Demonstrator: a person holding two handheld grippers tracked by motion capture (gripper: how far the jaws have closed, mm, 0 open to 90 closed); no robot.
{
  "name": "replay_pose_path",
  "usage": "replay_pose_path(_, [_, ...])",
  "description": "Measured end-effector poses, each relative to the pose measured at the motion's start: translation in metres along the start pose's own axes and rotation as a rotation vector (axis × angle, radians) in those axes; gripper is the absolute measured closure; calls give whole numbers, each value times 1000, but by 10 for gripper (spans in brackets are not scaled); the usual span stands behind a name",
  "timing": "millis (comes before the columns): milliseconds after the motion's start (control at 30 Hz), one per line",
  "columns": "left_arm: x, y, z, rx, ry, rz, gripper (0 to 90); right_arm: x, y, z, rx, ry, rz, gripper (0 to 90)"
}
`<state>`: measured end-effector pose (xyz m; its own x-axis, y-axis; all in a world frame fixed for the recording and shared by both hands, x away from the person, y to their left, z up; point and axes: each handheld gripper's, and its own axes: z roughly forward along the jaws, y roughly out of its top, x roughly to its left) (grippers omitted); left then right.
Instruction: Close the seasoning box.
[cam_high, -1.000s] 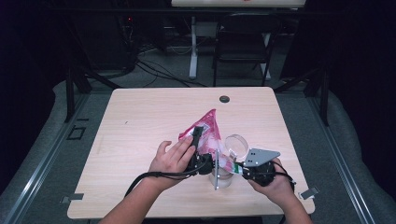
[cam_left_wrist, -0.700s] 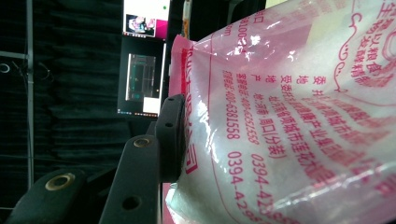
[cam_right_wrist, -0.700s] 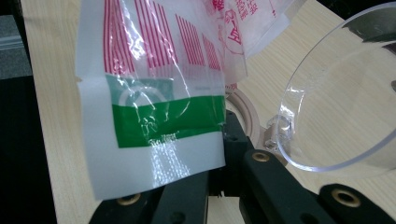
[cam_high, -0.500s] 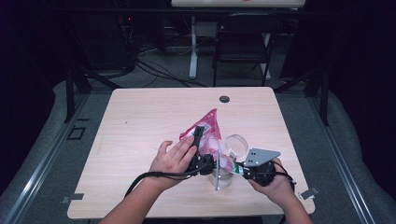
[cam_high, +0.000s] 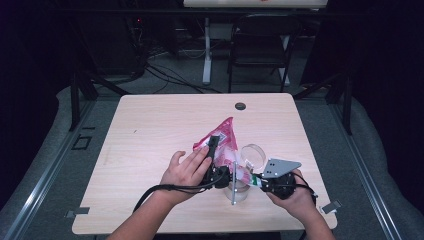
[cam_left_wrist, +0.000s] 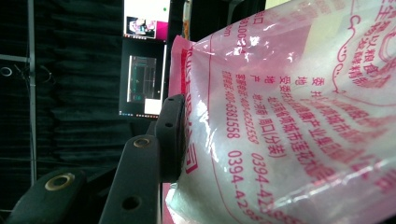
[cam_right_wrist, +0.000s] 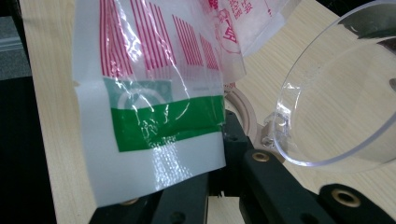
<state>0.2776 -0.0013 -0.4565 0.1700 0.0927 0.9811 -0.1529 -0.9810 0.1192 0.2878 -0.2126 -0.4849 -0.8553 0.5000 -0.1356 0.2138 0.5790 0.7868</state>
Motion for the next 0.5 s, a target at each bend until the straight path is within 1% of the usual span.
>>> replay_pose_path(33, [0,0,0,0,-1,3,634,0,0,0,0,0,0,900])
replay_pose_path(67, [-1,-1,0,-12,2,-4,634,0,0,0,-1,1,3,900])
replay_pose_path(100, [0,0,0,-13,5,5,634,0,0,0,0,0,2,900])
replay_pose_path(133, [0,0,0,-12,3,7,634,0,0,0,-2,0,3,900])
replay_pose_path(167, [1,0,-1,0,-2,12,634,0,0,0,-2,-1,3,900])
replay_pose_path(400, [2,2,-2,-2,1,18,634,-1,-1,-2,-10,-4,9,900])
replay_pose_path(433, [1,2,-1,-14,6,13,634,-2,-1,-2,-9,-3,9,900])
replay_pose_path(467, [2,3,-2,-4,0,15,634,-2,-1,-3,-6,-4,9,900])
replay_pose_path(500, [1,2,-1,-14,0,7,634,-2,-1,-3,-6,-5,9,900])
